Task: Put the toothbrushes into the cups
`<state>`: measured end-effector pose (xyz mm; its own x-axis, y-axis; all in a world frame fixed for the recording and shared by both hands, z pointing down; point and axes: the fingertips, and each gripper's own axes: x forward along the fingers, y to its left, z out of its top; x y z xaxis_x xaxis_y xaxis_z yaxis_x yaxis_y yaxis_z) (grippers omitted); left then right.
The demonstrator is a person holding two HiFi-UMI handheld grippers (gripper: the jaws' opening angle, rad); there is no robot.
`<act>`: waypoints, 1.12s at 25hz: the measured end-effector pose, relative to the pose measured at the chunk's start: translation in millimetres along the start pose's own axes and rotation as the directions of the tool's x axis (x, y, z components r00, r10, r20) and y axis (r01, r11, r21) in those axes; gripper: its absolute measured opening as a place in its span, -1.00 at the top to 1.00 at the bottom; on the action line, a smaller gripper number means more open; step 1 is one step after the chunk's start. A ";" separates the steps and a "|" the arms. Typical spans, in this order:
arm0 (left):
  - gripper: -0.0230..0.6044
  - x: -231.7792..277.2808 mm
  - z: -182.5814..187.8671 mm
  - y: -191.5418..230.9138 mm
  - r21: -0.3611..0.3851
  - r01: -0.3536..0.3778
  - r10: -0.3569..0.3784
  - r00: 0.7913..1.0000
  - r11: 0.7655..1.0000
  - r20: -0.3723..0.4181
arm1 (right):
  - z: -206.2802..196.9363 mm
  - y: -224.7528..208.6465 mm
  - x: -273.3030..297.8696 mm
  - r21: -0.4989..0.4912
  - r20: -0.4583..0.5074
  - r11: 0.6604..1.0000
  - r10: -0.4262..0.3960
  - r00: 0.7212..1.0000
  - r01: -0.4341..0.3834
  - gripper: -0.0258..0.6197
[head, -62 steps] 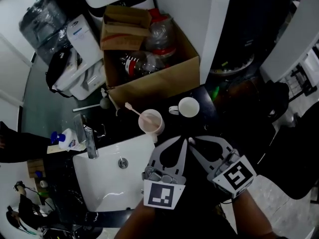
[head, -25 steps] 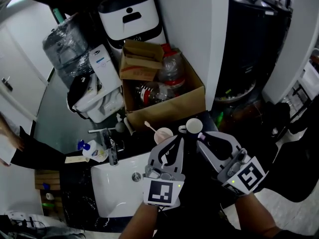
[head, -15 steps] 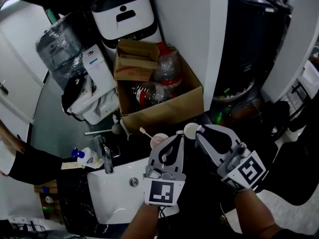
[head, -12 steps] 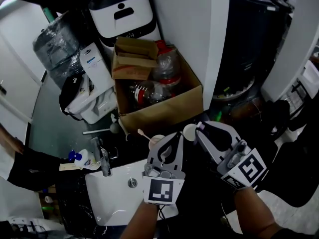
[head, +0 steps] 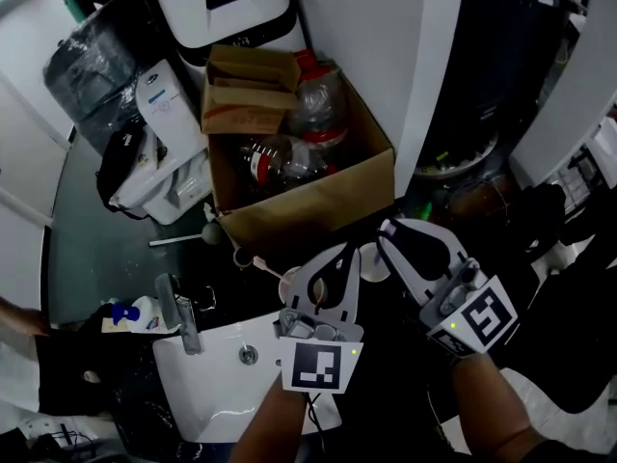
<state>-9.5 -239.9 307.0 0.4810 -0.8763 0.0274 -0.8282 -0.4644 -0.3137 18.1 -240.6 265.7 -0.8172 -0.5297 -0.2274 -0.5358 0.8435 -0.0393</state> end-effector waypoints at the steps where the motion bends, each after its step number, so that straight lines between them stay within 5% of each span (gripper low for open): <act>1: 0.90 2.2 -3.0 -1.1 -0.002 0.005 -0.005 1.000 1.000 -0.005 | -3.9 -2.6 1.0 0.004 -0.004 1.000 -0.002 1.000 0.002 0.70; 11: 0.90 12.9 -22.6 -5.0 -0.042 0.024 -0.026 0.999 0.999 -0.037 | -58.2 -17.8 -7.5 0.035 -0.106 0.997 -0.060 0.993 0.064 0.70; 28: 0.90 16.3 -31.1 -4.2 -0.038 0.018 -0.020 0.999 0.999 -0.049 | -89.1 -13.5 -17.7 0.008 -0.196 0.999 -0.044 0.980 0.046 0.54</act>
<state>-7.2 -256.2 338.3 0.4830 -0.8719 0.0800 -0.8297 -0.4850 -0.2764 20.9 -250.6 357.0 -0.8188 -0.5733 -0.0303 -0.5711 0.8188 -0.0576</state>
